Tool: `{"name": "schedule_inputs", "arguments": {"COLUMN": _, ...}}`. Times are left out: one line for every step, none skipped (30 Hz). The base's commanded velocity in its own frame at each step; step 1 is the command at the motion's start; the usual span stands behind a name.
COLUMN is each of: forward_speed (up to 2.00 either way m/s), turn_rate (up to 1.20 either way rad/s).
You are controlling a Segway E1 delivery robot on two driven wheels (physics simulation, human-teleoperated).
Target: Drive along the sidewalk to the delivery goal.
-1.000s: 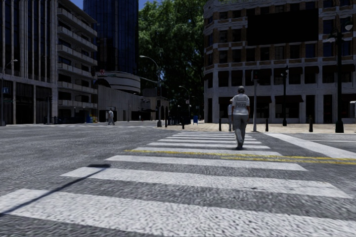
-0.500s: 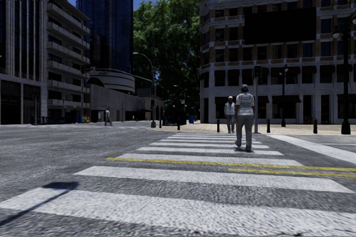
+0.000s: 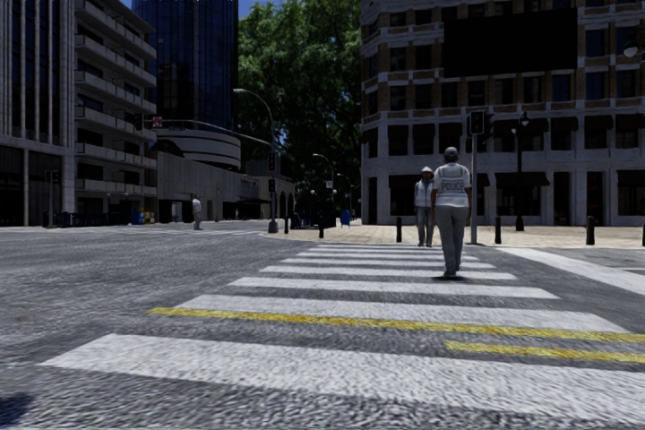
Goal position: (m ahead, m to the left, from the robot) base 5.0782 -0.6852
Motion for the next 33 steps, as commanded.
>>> {"name": "schedule_inputs", "arguments": {"forward_speed": 1.57, "turn_rate": -0.35}}
{"name": "schedule_inputs", "arguments": {"forward_speed": 1.56, "turn_rate": -0.38}}
{"name": "schedule_inputs", "arguments": {"forward_speed": 1.56, "turn_rate": -0.39}}
{"name": "schedule_inputs", "arguments": {"forward_speed": 1.56, "turn_rate": -0.39}}
{"name": "schedule_inputs", "arguments": {"forward_speed": 1.56, "turn_rate": -0.39}}
{"name": "schedule_inputs", "arguments": {"forward_speed": 1.56, "turn_rate": -0.39}}
{"name": "schedule_inputs", "arguments": {"forward_speed": 1.56, "turn_rate": -0.39}}
{"name": "schedule_inputs", "arguments": {"forward_speed": 1.56, "turn_rate": -0.39}}
{"name": "schedule_inputs", "arguments": {"forward_speed": 1.56, "turn_rate": -0.39}}
{"name": "schedule_inputs", "arguments": {"forward_speed": 1.56, "turn_rate": -0.39}}
{"name": "schedule_inputs", "arguments": {"forward_speed": 1.56, "turn_rate": -0.29}}
{"name": "schedule_inputs", "arguments": {"forward_speed": 1.56, "turn_rate": -0.08}}
{"name": "schedule_inputs", "arguments": {"forward_speed": 1.56, "turn_rate": -0.08}}
{"name": "schedule_inputs", "arguments": {"forward_speed": 1.56, "turn_rate": 0.0}}
{"name": "schedule_inputs", "arguments": {"forward_speed": 1.56, "turn_rate": 0.0}}
{"name": "schedule_inputs", "arguments": {"forward_speed": 1.56, "turn_rate": 0.0}}
{"name": "schedule_inputs", "arguments": {"forward_speed": 1.56, "turn_rate": 0.0}}
{"name": "schedule_inputs", "arguments": {"forward_speed": 1.56, "turn_rate": 0.0}}
{"name": "schedule_inputs", "arguments": {"forward_speed": 1.56, "turn_rate": 0.0}}
{"name": "schedule_inputs", "arguments": {"forward_speed": 1.55, "turn_rate": 0.0}}
{"name": "schedule_inputs", "arguments": {"forward_speed": 1.55, "turn_rate": 0.0}}
{"name": "schedule_inputs", "arguments": {"forward_speed": 1.55, "turn_rate": 0.0}}
{"name": "schedule_inputs", "arguments": {"forward_speed": 1.55, "turn_rate": 0.0}}
{"name": "schedule_inputs", "arguments": {"forward_speed": 1.55, "turn_rate": 0.0}}
{"name": "schedule_inputs", "arguments": {"forward_speed": 1.55, "turn_rate": 0.0}}
{"name": "schedule_inputs", "arguments": {"forward_speed": 1.55, "turn_rate": 0.0}}
{"name": "schedule_inputs", "arguments": {"forward_speed": 1.55, "turn_rate": 0.0}}
{"name": "schedule_inputs", "arguments": {"forward_speed": 1.55, "turn_rate": 0.0}}
{"name": "schedule_inputs", "arguments": {"forward_speed": 1.55, "turn_rate": 0.0}}
{"name": "schedule_inputs", "arguments": {"forward_speed": 1.55, "turn_rate": 0.0}}
{"name": "schedule_inputs", "arguments": {"forward_speed": 1.55, "turn_rate": 0.0}}
{"name": "schedule_inputs", "arguments": {"forward_speed": 1.54, "turn_rate": 0.0}}
{"name": "schedule_inputs", "arguments": {"forward_speed": 1.52, "turn_rate": 0.0}}
